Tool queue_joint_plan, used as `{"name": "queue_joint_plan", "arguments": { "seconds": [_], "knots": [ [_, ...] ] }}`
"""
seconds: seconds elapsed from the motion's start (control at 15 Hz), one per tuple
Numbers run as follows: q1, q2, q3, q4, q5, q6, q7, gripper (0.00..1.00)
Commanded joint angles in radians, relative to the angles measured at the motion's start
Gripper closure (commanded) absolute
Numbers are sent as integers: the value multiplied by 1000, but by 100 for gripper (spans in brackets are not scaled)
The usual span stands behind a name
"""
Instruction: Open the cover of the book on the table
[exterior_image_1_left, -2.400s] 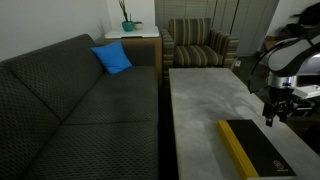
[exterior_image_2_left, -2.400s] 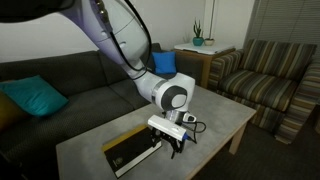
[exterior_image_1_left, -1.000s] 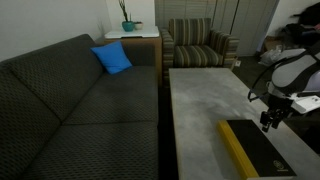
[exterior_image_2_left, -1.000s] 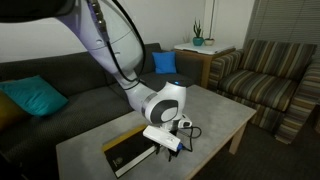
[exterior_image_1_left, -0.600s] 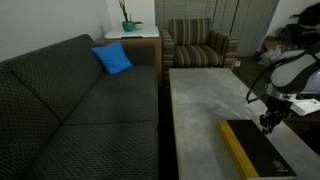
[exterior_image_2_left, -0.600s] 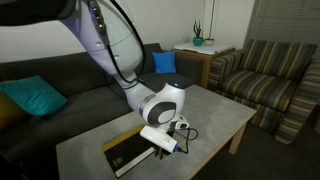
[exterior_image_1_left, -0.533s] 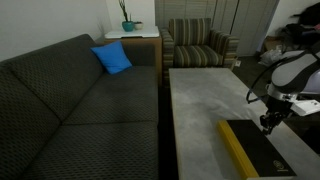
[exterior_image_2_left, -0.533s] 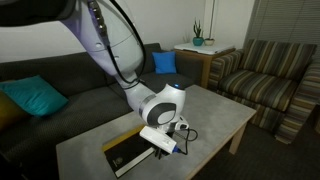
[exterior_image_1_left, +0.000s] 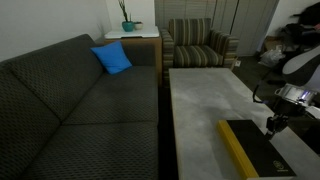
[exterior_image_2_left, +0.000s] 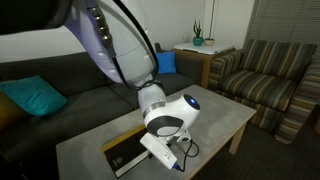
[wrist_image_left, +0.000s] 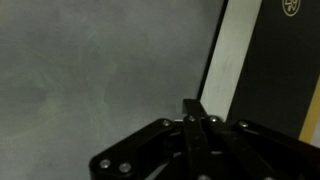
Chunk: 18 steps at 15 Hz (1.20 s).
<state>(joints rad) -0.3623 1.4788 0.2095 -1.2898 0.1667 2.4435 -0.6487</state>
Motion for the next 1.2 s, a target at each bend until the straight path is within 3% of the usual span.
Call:
{"name": "queue_joint_plan", "arguments": {
  "seconds": [0.0,0.4,1.13],
  "knots": [
    [-6,0,-12,5,127,-43,-109,100],
    [20,-1,-42,19,270,-112,-206,100],
    [18,-4,-53,63,374,-234,-339,100]
  ]
}}
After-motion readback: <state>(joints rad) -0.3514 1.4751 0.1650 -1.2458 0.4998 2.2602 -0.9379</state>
